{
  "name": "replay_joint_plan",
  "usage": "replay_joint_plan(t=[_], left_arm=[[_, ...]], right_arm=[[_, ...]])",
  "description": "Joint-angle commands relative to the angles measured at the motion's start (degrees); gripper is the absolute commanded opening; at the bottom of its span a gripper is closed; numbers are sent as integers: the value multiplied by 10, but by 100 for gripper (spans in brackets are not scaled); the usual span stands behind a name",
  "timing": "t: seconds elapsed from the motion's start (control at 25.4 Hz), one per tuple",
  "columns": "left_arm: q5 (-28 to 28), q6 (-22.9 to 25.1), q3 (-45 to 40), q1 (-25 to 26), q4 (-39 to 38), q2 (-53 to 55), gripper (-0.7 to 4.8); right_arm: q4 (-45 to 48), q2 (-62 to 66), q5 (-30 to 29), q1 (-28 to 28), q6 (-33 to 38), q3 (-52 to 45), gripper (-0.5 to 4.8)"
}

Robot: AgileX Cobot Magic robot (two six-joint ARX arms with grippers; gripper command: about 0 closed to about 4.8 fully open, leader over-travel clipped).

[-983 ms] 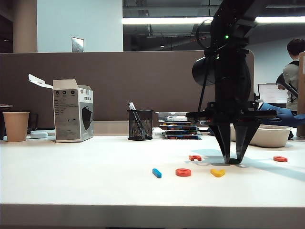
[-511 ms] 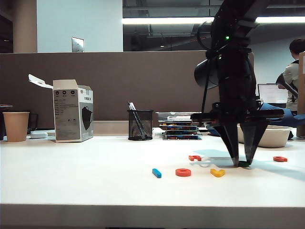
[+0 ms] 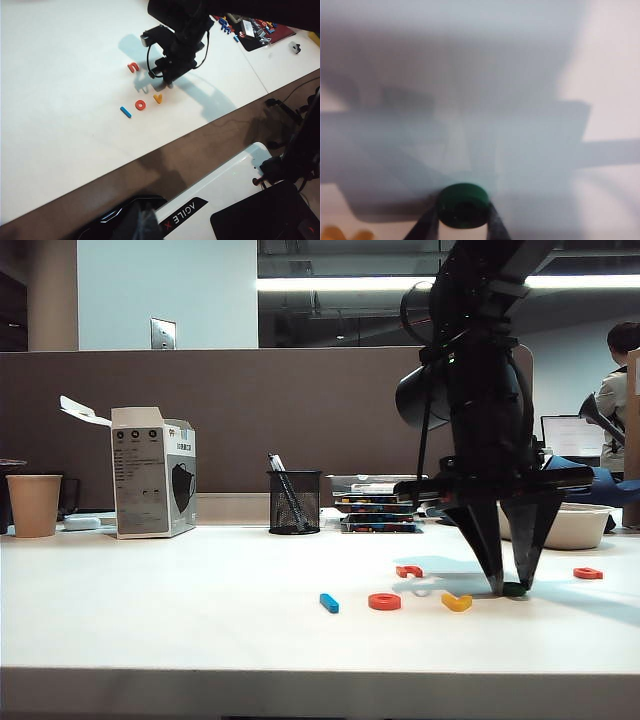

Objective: Select the appropriate letters from the row of letter magnets placed on the table to arrange into the word "love".

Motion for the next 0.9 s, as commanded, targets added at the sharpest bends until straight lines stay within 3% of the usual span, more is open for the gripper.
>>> replay_joint_plan(t=[0.04, 0.28, 0.9], left_arm=[[4, 4, 2, 0, -1, -4, -5], [4, 4, 2, 0, -1, -5, -5], [4, 4, 2, 0, -1, -8, -6]], right_arm=[[12, 2, -3, 3, 3, -43, 95], [49, -24, -3, 3, 16, -107, 95], [113, -33, -33, 3, 38, -108, 95]])
